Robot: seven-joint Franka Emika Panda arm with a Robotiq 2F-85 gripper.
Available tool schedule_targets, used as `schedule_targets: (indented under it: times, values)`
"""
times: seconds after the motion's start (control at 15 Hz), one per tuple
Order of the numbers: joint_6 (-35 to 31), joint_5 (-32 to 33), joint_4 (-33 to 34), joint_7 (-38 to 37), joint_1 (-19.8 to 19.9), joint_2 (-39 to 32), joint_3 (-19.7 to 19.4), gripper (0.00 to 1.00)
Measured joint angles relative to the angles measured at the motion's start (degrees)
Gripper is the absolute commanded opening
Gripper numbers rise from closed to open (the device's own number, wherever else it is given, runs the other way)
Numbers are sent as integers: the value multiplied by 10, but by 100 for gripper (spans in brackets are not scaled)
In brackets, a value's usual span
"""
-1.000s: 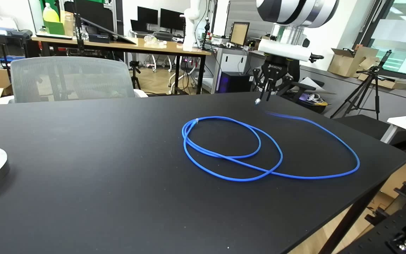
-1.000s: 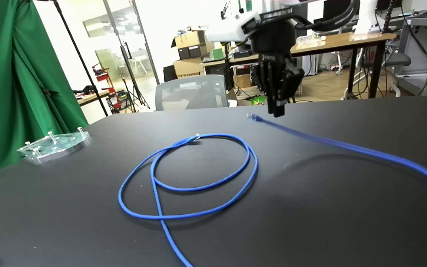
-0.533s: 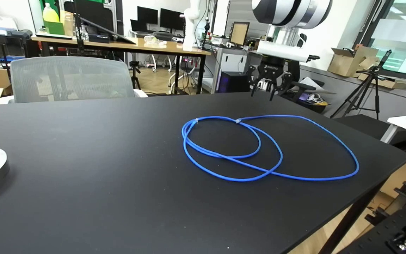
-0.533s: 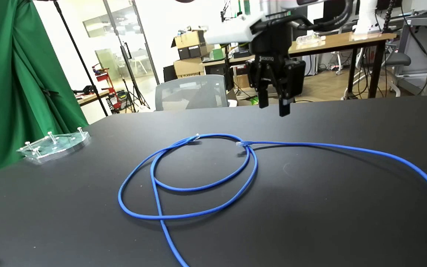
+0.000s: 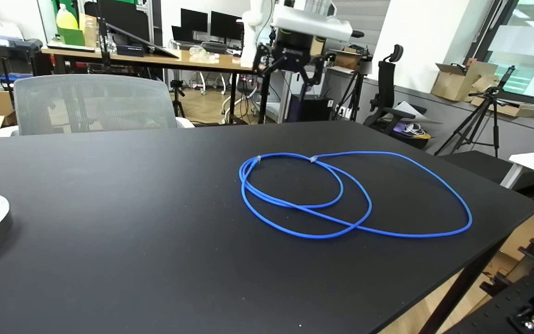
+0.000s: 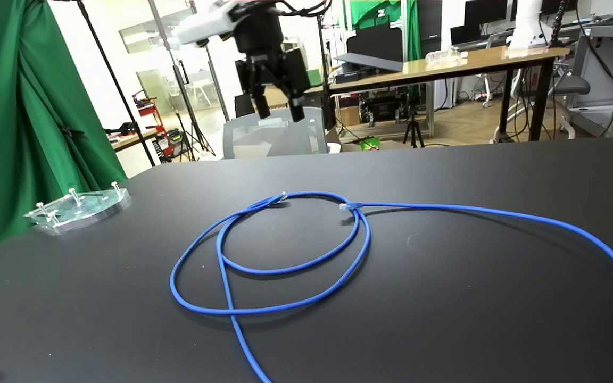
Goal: Move the ends of the cable to opposite sides
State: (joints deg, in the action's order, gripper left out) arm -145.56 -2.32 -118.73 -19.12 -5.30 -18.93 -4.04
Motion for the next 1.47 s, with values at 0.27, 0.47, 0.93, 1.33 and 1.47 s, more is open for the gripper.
schedule_targets:
  times: [0.27, 0.47, 0.93, 1.33, 1.47]
  values:
    - [-34, 24, -30, -73, -75, -1, 30, 100]
    - [-44, 24, -49, -103, -110, -11, 41, 100]
    - [-64, 21, -103, -130, -132, -17, 48, 100]
    - [-80, -9, -157, -134, -121, -17, 46, 100]
    - [-88, -17, -173, -135, -117, -17, 42, 100]
